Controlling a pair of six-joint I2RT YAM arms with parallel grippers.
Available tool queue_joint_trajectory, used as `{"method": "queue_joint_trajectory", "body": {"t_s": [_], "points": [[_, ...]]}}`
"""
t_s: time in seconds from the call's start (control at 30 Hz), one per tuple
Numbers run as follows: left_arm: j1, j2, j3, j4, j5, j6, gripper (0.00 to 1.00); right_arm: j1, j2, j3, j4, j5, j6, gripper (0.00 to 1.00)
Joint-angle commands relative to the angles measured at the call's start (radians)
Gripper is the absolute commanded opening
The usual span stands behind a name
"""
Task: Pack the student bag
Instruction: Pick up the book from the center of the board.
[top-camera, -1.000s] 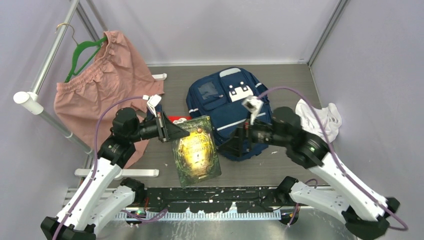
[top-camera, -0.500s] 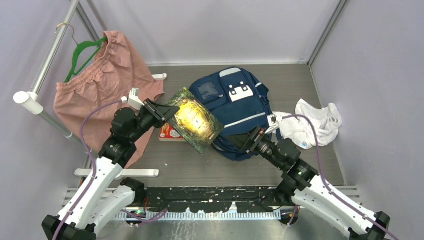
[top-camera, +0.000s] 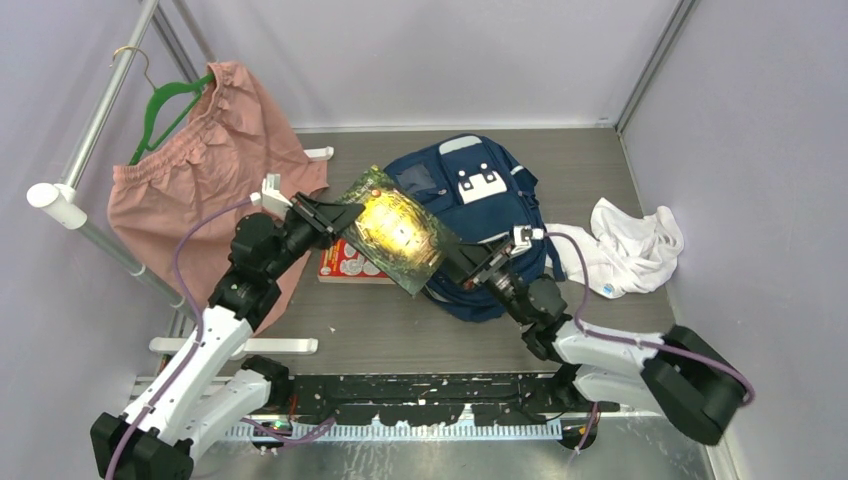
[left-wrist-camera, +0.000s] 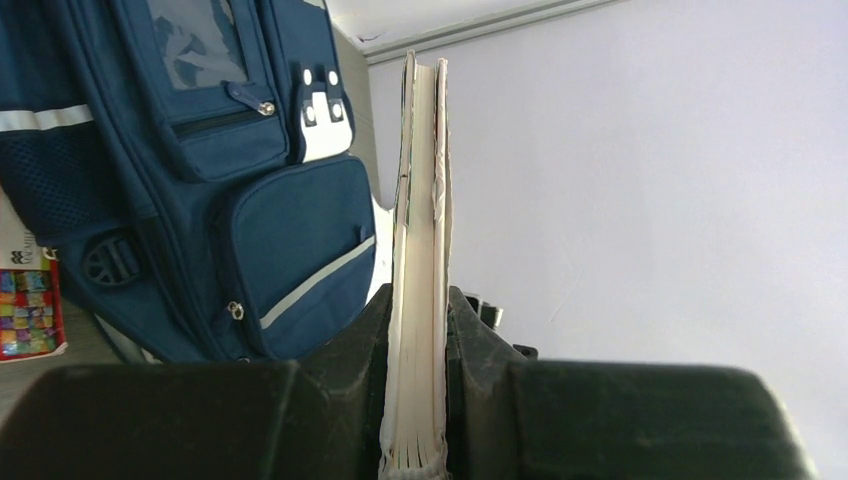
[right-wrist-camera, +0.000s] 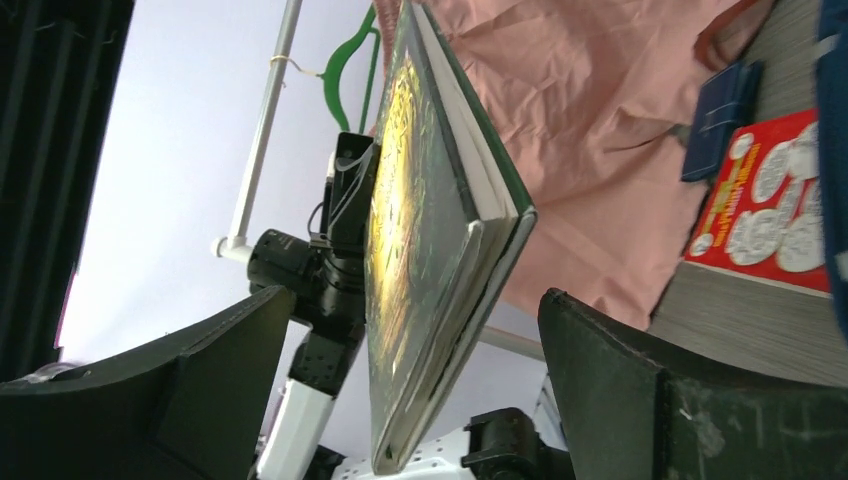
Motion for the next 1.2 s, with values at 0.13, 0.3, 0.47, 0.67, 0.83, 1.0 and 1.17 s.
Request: {"method": "queue_joint_trajectory", "body": {"t_s": [0.13,0.3,0.47,0.67,0.83,1.0,1.17], "points": [[0.0,-0.004,0.013,0.202,0.048,-0.042,0.0,0.024,0.162,0.122,0.328,-0.044,0.016,1.0],[0.0,0.038,0.03,0.217,0.091,-0.018,0.0,0.024,0.194,0.186,0.304,-0.062,0.005,0.76],[0.0,0.049,0.029,0.231,0.098,-0.015,0.0,0.025,0.272,0.233,0.329,-0.091,0.071,0.41],[0.0,0.045,0.017,0.229,0.086,-0.007,0.0,0.029,0.288,0.227,0.326,-0.103,0.107,0.03],[0.0,0.056,0.095,0.139,0.157,0.086,0.76,-0.117,0.149,0.123,0.265,-0.125,0.134,0.01],[-0.06,0.063,0.277,-0.216,0.072,0.393,0.84,-0.518,-0.329,0.129,-0.536,-0.29,0.098,0.01],[-0.403,0.193,0.432,-0.473,-0.277,0.723,0.84,-0.577,-0.591,0.527,-1.627,0.154,-0.454,0.01]]}}
